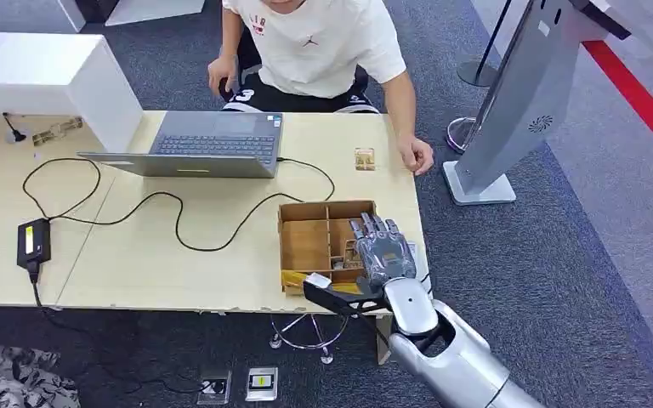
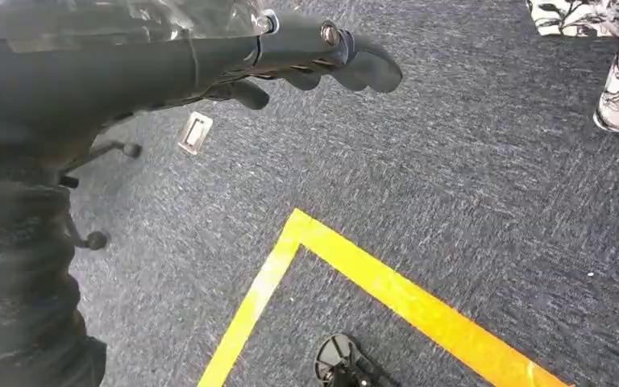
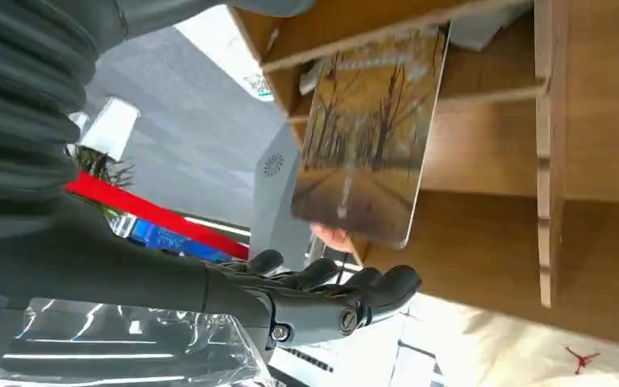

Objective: Pass the card to the sensor for recognition and then transmit it.

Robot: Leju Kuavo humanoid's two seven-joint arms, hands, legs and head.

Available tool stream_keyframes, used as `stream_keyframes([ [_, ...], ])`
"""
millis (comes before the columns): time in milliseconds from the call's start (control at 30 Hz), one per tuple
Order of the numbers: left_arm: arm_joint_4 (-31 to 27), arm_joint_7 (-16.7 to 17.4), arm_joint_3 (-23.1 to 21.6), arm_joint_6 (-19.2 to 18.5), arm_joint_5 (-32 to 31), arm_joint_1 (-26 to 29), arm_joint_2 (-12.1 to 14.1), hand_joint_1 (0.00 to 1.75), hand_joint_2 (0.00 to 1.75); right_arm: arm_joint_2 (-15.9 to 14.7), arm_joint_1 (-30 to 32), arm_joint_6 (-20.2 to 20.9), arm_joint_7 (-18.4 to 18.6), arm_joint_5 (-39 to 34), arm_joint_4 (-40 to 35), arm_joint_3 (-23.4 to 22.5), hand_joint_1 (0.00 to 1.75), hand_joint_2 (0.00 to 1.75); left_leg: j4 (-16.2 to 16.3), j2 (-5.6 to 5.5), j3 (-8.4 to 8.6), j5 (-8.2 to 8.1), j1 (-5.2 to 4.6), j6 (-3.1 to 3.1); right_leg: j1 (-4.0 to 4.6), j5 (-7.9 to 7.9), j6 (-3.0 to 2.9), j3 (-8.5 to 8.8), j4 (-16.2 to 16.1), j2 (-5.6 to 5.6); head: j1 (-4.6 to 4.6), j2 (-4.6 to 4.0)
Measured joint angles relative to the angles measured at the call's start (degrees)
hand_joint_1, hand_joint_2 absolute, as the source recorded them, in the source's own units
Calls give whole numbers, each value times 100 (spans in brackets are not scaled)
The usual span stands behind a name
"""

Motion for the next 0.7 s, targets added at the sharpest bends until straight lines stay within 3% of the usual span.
stream_keyframes([
  [333,-11,15,0,-4,2,0,26,0,175,-149,-10,158,33,-81,-503,17,10,175,0,0,0,0,0,0,0,0,0,0,0,0,-2,0],
  [700,-20,31,0,0,7,0,26,0,175,-219,-29,269,81,-194,-741,98,3,175,0,0,0,0,0,0,0,0,0,0,0,0,-2,2],
])
